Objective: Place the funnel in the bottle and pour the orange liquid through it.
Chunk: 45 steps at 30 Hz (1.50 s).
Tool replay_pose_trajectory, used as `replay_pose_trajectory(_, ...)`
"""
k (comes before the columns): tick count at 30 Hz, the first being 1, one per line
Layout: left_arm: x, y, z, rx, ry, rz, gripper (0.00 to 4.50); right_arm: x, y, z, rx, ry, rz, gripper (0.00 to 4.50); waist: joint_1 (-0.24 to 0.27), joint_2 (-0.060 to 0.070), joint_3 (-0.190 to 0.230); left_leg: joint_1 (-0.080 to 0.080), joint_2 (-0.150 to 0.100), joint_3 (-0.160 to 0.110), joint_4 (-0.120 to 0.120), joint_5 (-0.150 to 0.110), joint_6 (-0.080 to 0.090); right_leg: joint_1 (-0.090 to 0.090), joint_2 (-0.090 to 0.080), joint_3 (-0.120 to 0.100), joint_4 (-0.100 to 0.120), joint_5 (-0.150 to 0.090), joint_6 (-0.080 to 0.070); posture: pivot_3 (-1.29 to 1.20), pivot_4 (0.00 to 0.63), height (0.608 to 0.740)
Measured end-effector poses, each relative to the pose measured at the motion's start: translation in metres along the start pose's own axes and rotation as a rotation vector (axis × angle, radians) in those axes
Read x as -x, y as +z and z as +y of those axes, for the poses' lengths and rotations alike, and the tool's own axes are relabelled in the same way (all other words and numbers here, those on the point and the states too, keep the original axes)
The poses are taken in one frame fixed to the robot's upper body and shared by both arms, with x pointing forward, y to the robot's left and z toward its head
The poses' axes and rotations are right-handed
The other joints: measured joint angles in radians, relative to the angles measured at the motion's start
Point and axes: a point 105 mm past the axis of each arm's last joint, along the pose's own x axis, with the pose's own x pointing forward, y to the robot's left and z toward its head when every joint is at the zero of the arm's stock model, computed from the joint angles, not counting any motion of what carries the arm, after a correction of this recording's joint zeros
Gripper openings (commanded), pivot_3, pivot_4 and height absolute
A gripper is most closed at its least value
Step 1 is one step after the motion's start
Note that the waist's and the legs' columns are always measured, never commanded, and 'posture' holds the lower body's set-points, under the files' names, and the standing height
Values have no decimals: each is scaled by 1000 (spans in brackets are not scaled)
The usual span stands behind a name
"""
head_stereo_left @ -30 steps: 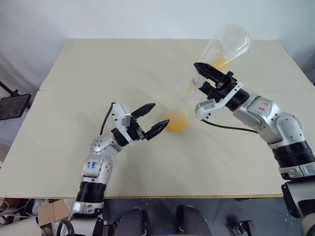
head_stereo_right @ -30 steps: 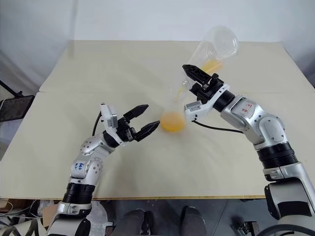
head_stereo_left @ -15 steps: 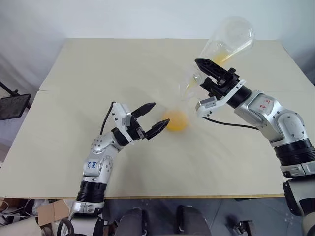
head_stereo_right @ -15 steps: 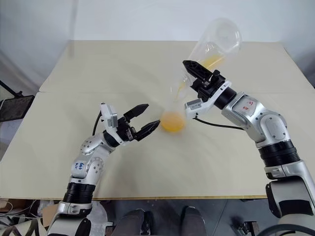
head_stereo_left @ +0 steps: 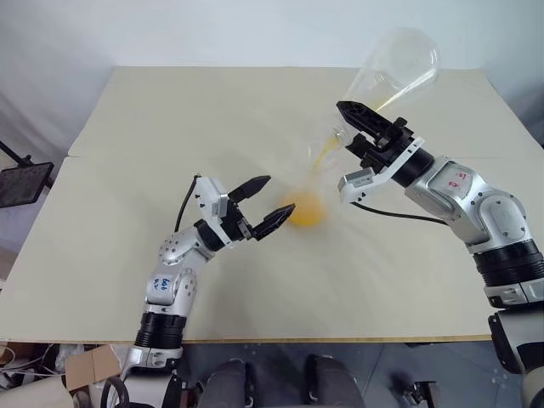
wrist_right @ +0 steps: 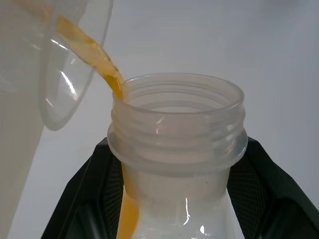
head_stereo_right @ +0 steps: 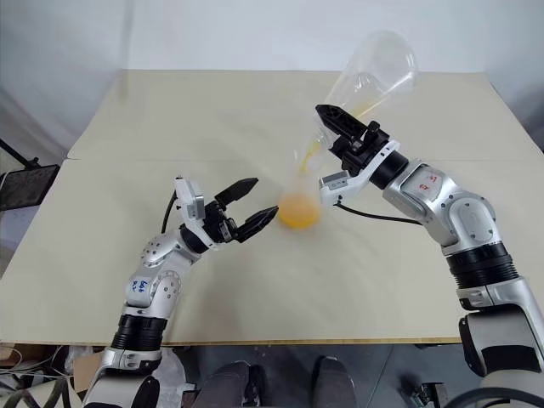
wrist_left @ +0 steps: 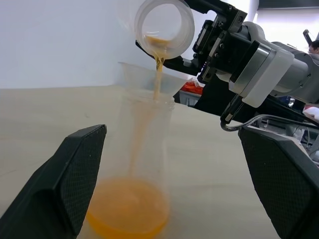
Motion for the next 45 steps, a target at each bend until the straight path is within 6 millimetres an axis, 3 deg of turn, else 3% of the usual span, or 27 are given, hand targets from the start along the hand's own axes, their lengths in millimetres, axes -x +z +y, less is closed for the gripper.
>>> replay_pose_trajectory(32, 0, 0, 1, -4, 3, 0, 4500, 1, -4, 0, 13, -12, 13, 2423, -1, 0, 0, 0, 0, 0, 0, 0, 0, 0, 0, 0, 0, 0, 0, 0, 150, 740)
replay_pose_trajectory(39, 1, 1, 2, -9, 5, 7, 4500, 4, 4, 9, -154, -6, 14, 2423, -1, 0, 0, 0, 0, 0, 0, 0, 0, 0, 0, 0, 0, 0, 0, 0, 150, 740)
replay_pose_trajectory(45, 2, 1, 3, -15, 4, 14, 4500, 6, 6, 4, -429, -63, 53, 2423, -3, 0, 0, 0, 0, -1, 0, 0, 0, 0, 0, -1, 0, 0, 0, 0, 150, 740)
